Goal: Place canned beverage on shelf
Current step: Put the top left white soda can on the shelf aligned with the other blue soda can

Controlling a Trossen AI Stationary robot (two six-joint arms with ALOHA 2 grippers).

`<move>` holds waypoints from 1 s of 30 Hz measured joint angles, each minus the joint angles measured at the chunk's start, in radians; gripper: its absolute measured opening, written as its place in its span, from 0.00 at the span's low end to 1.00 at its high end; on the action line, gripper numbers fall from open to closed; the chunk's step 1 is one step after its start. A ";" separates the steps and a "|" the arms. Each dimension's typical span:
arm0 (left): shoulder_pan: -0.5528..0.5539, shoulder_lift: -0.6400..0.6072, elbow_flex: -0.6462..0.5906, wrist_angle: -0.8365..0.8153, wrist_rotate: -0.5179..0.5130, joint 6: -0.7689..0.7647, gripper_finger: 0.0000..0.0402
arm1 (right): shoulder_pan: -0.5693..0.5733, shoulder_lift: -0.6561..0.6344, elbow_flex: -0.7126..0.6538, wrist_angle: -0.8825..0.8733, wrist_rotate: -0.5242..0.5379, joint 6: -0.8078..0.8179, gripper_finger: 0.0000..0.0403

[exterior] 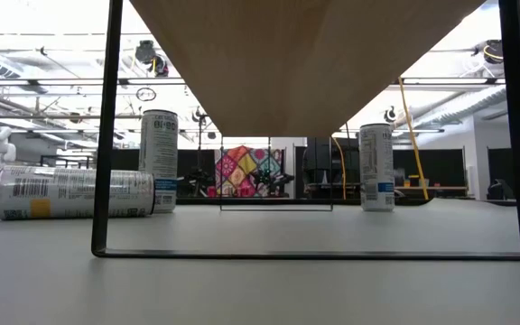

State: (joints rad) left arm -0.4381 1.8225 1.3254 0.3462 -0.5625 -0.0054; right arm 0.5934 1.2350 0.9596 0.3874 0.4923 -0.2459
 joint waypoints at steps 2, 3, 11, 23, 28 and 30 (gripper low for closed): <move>0.000 0.000 0.000 -0.002 -0.002 -0.004 0.59 | 0.000 0.000 0.000 0.001 0.002 -0.005 0.54; 0.000 0.000 0.000 -0.008 -0.004 -0.009 0.59 | 0.000 0.000 0.000 0.001 0.004 -0.011 0.56; 0.000 0.000 0.000 -0.046 -0.011 -0.047 0.59 | 0.000 -0.002 0.000 0.009 0.011 -0.038 0.64; 0.000 0.003 -0.003 -0.072 -0.020 -0.046 0.59 | 0.005 -0.009 0.003 0.008 0.007 0.054 0.57; -0.001 0.003 -0.003 -0.076 -0.019 -0.044 0.59 | 0.005 -0.009 0.003 -0.019 0.008 0.061 0.57; -0.001 0.003 -0.003 -0.076 -0.020 -0.042 0.59 | 0.005 -0.009 0.003 -0.021 0.005 0.060 0.56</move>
State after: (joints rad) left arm -0.4389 1.8252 1.3228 0.2703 -0.5823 -0.0479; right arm 0.5980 1.2259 0.9623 0.3666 0.4975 -0.1859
